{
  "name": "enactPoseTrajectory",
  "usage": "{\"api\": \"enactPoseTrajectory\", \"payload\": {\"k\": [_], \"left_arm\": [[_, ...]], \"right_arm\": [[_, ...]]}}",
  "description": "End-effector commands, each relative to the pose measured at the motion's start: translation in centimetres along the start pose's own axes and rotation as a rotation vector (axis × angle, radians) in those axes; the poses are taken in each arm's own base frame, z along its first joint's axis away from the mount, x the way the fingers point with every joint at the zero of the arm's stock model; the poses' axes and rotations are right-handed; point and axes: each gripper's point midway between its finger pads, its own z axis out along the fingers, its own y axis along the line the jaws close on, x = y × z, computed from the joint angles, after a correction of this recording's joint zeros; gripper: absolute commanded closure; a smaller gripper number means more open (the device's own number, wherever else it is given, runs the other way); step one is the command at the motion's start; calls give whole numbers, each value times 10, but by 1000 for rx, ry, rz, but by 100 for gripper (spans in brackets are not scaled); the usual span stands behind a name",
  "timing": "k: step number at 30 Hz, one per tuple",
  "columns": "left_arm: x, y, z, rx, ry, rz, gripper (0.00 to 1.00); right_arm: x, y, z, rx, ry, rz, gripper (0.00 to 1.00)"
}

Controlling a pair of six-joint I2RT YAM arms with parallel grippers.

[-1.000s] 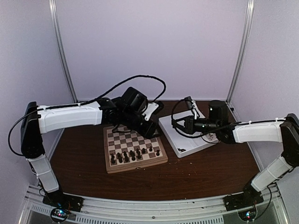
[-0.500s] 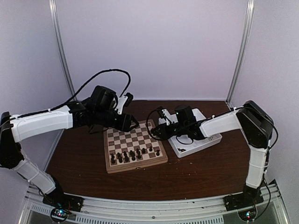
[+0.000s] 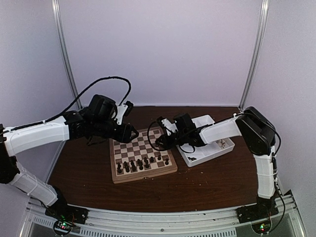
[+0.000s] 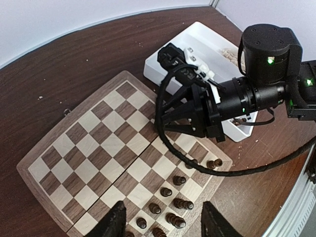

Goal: Set up the chess pieces on the board
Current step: Place the chess piece on the chessboard.

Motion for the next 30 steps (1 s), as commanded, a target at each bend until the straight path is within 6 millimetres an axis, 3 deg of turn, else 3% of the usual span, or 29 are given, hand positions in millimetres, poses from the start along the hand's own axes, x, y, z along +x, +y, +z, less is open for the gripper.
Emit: {"api": "enactPoseTrajectory", "payload": {"k": [1, 8, 16, 24, 28, 30], "left_arm": [[-4, 4, -3, -12, -24, 16, 48], [-5, 4, -2, -10, -24, 20, 48], [-8, 3, -1, -4, -26, 20, 48], [-10, 1, 0, 3, -31, 19, 46], [-16, 10, -1, -50, -65, 12, 39], [-19, 22, -5, -118, -78, -11, 19]], "right_arm": [[6, -9, 5, 76, 37, -56, 76], [-5, -3, -5, 71, -2, -58, 70], [-17, 5, -16, 50, -34, -60, 72], [-35, 13, -33, 47, -71, -70, 55], [-48, 20, -47, 45, -99, -72, 51], [-56, 20, -58, 55, -124, -68, 51]]}}
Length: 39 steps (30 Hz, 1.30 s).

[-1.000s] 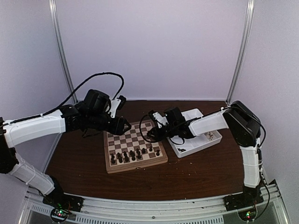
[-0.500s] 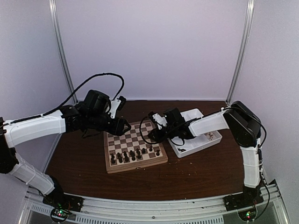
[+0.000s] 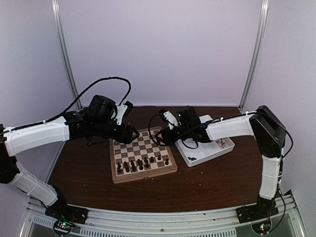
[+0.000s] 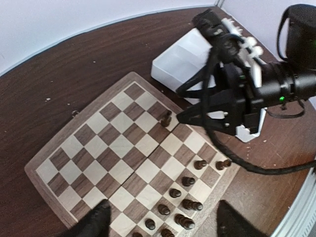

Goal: Set up the chess pieces on the board
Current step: Place the chess piece on the chessboard, then pick up the chess piece from the chessboard.

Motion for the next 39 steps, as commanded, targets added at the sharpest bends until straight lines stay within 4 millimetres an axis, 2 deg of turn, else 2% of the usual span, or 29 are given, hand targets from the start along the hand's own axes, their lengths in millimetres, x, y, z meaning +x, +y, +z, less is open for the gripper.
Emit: {"api": "enactPoseTrajectory", "payload": {"k": [1, 3, 8, 13, 19, 22, 27, 29, 32, 39], "left_arm": [[-21, 25, -6, -139, -78, -51, 5], [-20, 30, -6, -166, -85, -60, 2], [-21, 23, 11, -128, -62, -10, 3], [-20, 27, 43, -189, 88, -21, 10], [-26, 14, 74, -122, 135, -30, 18], [-30, 8, 90, -94, 159, -23, 26], [-26, 6, 123, -87, 223, -8, 32], [-24, -3, 136, -36, 246, -4, 37], [-24, -9, 152, 1, 269, 10, 49], [-19, -13, 173, 31, 316, 26, 58]], "right_arm": [[-30, 4, -31, 21, -82, 0, 50], [-41, 2, -48, 37, -118, 6, 50], [-46, -19, -89, 128, -146, 34, 50], [-33, -47, -131, 267, -138, 70, 50], [-25, -69, -167, 423, -197, 95, 50], [-16, -81, -172, 486, -217, 111, 50], [9, -91, -160, 503, -218, 133, 50], [15, -94, -157, 512, -221, 143, 50], [12, -94, -156, 508, -228, 144, 51], [9, -94, -160, 516, -235, 133, 50]]}}
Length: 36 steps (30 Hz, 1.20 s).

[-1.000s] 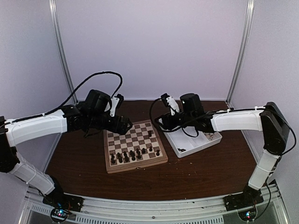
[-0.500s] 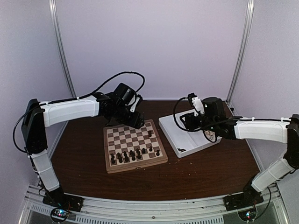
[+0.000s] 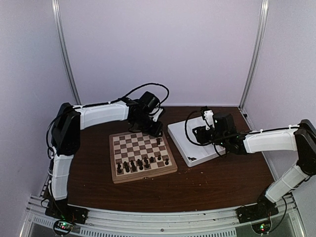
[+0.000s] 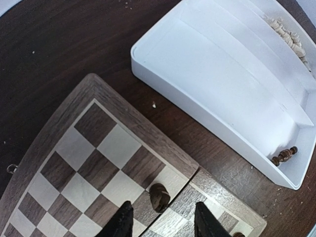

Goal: Set up the chess pieces on the board
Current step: Pick up the chess piece from the chessboard.

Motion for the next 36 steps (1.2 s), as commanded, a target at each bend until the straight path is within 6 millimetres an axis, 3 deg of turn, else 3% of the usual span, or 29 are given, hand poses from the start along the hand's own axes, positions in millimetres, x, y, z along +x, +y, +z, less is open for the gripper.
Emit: {"api": "enactPoseTrajectory", "payload": {"k": [1, 24, 36], "left_arm": [[-7, -6, -1, 48, 5, 22, 59], [10, -5, 25, 60, 65, 18, 65], [10, -3, 26, 46, 67, 25, 80]], "right_arm": [[-13, -3, -3, 18, -49, 9, 51], [-7, -1, 8, 22, -3, -9, 51], [-7, -1, 9, 22, 1, -9, 51]]}}
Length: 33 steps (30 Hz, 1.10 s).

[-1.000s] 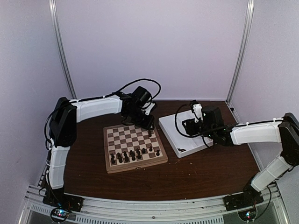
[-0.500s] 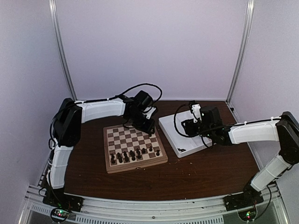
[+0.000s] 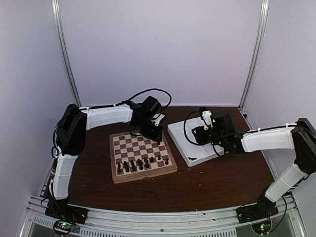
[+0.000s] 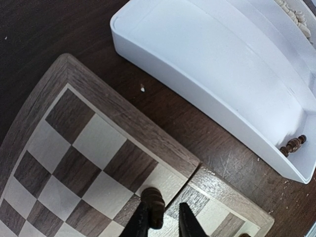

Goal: Set up the chess pieces on the board
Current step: Pick up the chess piece from the chessboard.

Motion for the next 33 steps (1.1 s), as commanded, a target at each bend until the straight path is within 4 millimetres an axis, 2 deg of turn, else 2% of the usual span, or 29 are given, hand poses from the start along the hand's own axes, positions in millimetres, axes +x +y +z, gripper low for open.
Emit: {"api": "enactPoseTrajectory", "payload": {"k": [1, 6, 12, 17, 21, 28, 33], "left_arm": [[-10, 2, -2, -1, -19, 13, 82], [-16, -1, -11, 4, -27, 23, 93], [-24, -10, -36, 32, -64, 29, 94], [-22, -17, -56, 47, -82, 28, 94], [-12, -33, -77, 58, -86, 58, 94], [14, -70, -128, 51, -124, 143, 94], [42, -85, -138, 54, -105, 167, 94]], "right_arm": [[-10, -1, 2, 10, -18, -3, 51], [-10, -1, 2, 14, -16, -4, 50], [-8, -1, 5, 9, -7, 0, 51], [-8, 1, 6, 2, -4, 2, 51], [-9, 0, 6, 4, -1, 3, 51], [-8, 3, 8, -9, 7, 10, 51], [-7, 4, 9, -15, 10, 19, 51]]}}
